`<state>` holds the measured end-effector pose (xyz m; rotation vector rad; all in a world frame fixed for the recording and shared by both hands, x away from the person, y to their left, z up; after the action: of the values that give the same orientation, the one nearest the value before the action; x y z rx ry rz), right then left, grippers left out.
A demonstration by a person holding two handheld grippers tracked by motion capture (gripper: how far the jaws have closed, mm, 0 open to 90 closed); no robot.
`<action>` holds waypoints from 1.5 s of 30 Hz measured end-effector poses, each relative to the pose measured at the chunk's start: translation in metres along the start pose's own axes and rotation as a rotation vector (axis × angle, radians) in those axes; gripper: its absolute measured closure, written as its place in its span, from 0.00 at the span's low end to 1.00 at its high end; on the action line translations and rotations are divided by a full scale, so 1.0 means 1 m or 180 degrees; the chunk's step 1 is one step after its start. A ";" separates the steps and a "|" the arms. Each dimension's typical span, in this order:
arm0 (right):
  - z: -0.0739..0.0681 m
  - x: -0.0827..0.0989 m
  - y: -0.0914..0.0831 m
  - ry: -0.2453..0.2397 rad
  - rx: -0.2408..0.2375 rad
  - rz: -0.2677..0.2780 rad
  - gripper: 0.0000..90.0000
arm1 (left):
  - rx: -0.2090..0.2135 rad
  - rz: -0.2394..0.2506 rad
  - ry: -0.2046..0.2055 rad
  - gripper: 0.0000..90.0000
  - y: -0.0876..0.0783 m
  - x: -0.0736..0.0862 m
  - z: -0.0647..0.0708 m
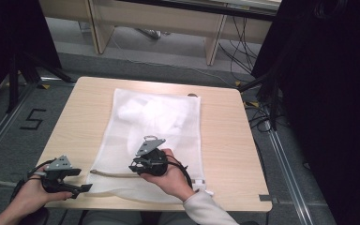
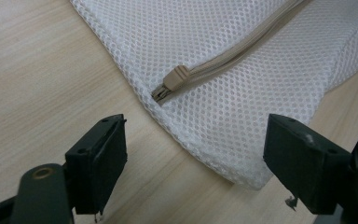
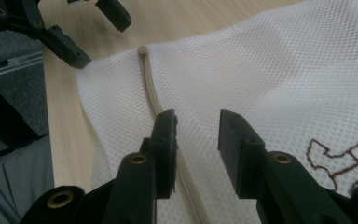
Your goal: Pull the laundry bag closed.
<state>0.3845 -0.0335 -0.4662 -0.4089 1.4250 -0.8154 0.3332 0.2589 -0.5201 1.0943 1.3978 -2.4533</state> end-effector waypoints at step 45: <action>-0.016 -0.056 0.101 -0.0207 -0.0453 -0.0161 0.82 | 0.0076 -0.0035 -0.0081 0.23 0.000 0.001 -0.001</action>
<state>0.3979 0.0775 -0.4994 -0.5772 1.4211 -0.7370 0.3330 0.2593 -0.5211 1.0591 1.3745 -2.4887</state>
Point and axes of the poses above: each handheld gripper's, and its own axes: y roughly forward along the jaws, x roughly out of its underside, z roughly to its right, the point moved 2 cm from there along y, roughly forward along the jaws, and after that the axes turned 14 degrees about -y, right-handed, at the moved point
